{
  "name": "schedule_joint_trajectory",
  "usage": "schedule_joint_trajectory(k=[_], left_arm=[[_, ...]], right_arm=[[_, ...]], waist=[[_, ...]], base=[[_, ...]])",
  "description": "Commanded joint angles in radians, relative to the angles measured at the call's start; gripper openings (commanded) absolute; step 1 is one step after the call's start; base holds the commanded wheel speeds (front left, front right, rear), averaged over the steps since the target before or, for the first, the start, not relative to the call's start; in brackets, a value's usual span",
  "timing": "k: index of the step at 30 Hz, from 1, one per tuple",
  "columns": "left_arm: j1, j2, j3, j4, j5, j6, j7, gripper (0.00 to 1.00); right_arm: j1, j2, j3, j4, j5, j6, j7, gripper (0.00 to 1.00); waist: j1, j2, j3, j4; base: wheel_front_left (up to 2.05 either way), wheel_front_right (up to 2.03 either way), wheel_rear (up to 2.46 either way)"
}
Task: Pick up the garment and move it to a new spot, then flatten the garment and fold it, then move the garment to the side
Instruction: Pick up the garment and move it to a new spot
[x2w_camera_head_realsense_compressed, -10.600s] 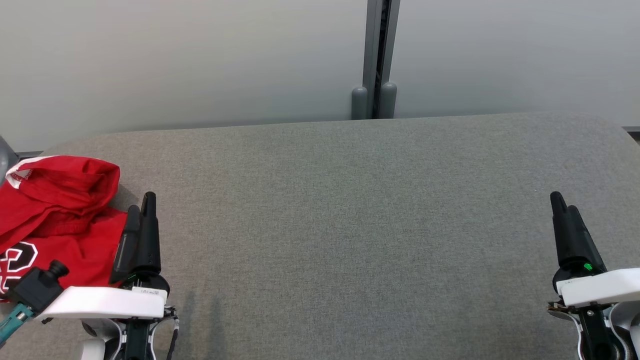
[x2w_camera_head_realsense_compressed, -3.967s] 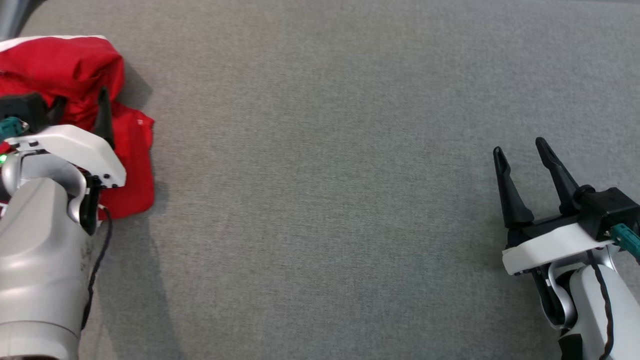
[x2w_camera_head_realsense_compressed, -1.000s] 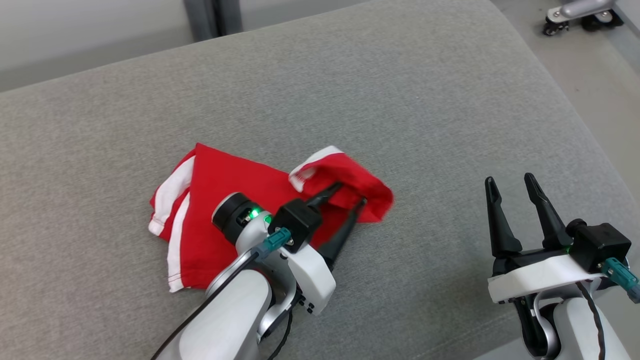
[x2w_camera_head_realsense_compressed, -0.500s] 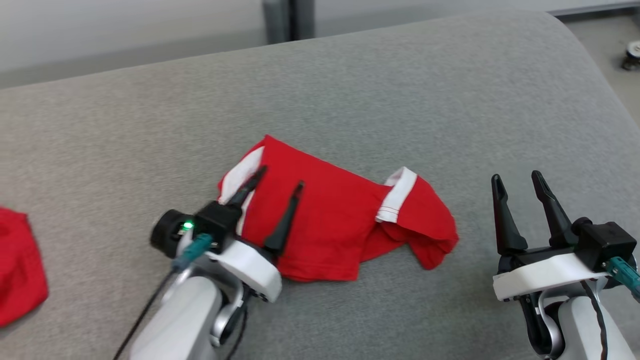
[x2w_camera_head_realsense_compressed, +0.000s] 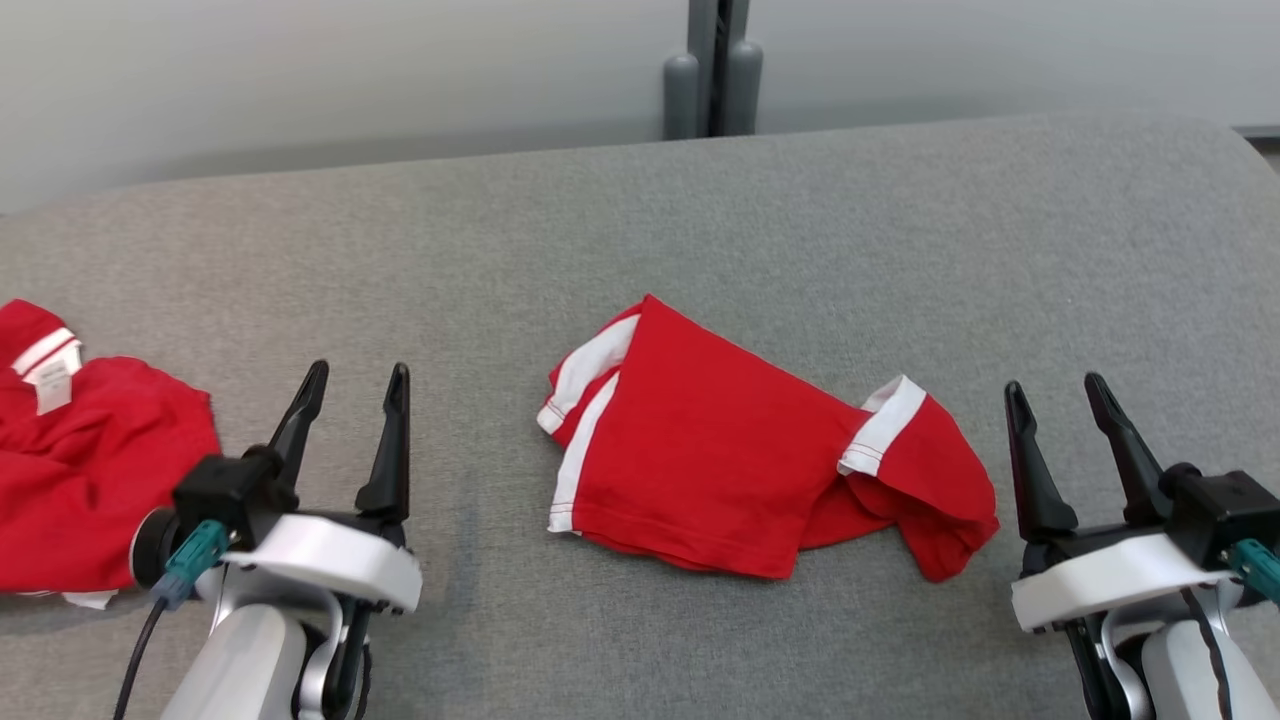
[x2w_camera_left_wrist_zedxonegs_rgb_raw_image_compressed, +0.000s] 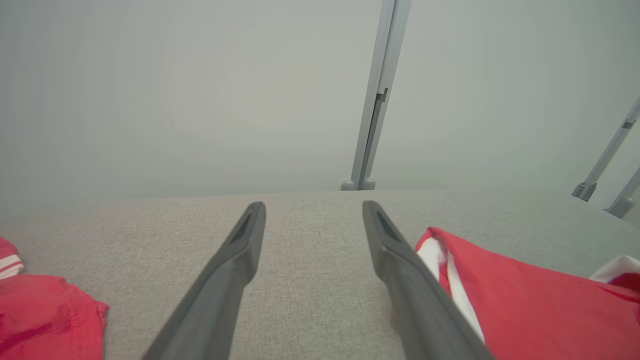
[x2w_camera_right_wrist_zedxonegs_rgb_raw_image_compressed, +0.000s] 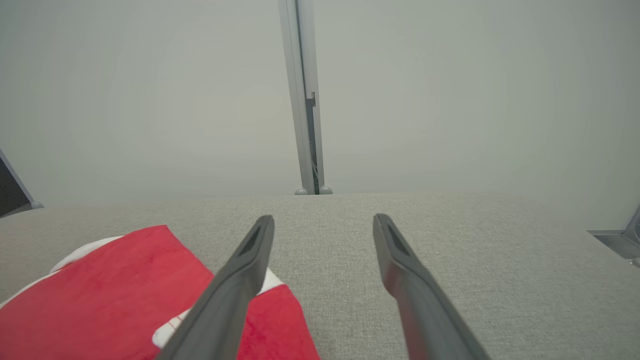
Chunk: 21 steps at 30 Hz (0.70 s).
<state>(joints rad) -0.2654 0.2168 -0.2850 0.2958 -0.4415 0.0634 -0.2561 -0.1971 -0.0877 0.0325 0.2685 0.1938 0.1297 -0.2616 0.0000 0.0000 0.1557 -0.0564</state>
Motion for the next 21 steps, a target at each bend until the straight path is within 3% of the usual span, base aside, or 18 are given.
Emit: schedule_joint_trajectory(k=[1,21], left_arm=[[0.017,0.012,0.008,-0.008,0.000,0.009,-0.005,1.00],[0.207,0.043,0.037,-0.061,0.023,0.027,-0.009,1.00]], right_arm=[[0.016,-0.010,-0.008,-0.004,0.000,0.002,-0.006,1.00],[0.150,-0.017,-0.029,-0.056,-0.019,0.002,0.029,1.00]], waist=[[0.0000,0.0000,-0.021,0.017],[0.0000,0.0000,-0.124,0.017]], base=[[0.00,0.00,0.00],[0.00,0.00,0.00]])
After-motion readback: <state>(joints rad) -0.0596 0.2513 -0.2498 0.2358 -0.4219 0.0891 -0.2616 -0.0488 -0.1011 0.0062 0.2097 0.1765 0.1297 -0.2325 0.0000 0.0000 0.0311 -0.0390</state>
